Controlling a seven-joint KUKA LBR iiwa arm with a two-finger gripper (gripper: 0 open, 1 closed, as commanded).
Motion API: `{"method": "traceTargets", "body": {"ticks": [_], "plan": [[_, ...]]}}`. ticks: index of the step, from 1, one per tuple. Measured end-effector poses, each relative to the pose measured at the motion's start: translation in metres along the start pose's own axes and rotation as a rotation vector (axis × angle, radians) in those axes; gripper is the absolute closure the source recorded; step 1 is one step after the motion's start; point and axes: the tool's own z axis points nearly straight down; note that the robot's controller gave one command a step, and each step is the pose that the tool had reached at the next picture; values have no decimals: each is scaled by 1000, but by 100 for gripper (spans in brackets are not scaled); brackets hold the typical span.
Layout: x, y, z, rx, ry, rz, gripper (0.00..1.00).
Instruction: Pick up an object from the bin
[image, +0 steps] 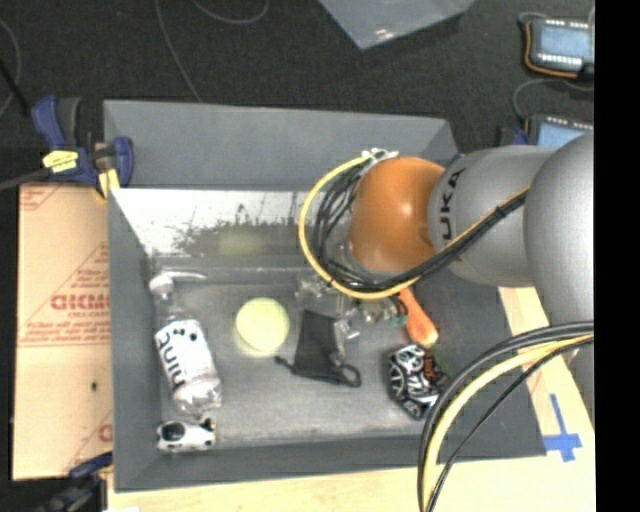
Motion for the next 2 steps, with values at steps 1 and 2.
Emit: {"method": "traceTargets", "body": {"ticks": [1, 2], "plan": [[18, 11, 0, 0, 1, -115, 100], [18, 11, 0, 0, 1, -114, 100]]}}
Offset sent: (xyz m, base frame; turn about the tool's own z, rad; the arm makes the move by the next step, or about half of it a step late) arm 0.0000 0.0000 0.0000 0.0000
